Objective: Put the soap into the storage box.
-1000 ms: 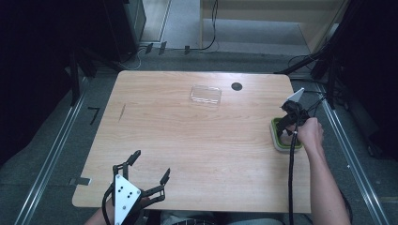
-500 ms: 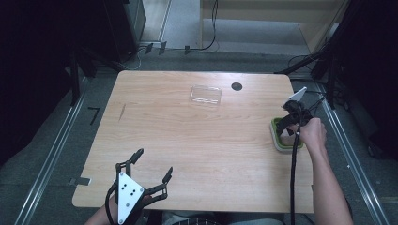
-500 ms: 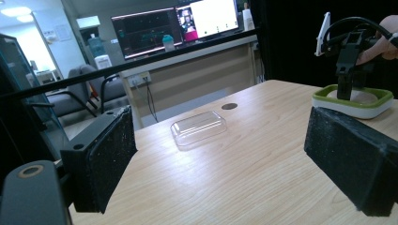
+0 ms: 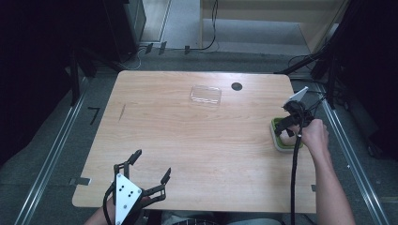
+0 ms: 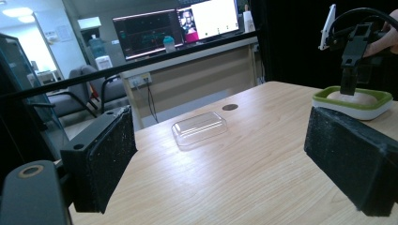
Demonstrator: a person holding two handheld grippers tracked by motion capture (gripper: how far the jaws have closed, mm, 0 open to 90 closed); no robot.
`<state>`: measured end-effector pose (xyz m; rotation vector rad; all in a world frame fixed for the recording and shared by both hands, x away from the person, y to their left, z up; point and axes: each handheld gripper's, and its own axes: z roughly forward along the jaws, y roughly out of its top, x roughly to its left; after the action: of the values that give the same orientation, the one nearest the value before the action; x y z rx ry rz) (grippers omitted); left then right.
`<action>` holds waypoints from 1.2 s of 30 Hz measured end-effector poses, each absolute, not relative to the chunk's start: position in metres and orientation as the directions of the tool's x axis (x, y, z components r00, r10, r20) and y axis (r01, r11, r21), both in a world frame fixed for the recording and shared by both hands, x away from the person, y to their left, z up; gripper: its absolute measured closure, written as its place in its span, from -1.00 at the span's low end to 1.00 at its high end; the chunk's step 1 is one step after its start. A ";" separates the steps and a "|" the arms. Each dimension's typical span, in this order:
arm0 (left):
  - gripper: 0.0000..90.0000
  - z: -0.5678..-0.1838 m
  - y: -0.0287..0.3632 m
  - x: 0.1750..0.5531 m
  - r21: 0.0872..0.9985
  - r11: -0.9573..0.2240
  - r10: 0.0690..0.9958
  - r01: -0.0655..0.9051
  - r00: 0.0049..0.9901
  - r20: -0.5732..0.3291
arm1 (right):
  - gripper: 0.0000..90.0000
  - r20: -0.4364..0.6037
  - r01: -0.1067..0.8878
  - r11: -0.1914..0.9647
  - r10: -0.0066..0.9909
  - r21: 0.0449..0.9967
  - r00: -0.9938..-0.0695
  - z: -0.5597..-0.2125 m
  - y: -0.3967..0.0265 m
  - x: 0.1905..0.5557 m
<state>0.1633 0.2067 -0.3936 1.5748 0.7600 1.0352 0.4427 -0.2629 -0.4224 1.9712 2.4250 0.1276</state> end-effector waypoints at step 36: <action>-0.78 -0.394 0.205 0.163 0.967 -0.252 0.872 -0.038 0.425 0.244 | -0.98 0.059 0.896 0.440 0.894 0.056 -0.443 -0.425 -0.217 0.346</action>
<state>0.1632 0.2051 -0.3935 1.5836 0.7538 1.0378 0.3456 -0.2170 -0.4254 1.6686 2.6838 0.1247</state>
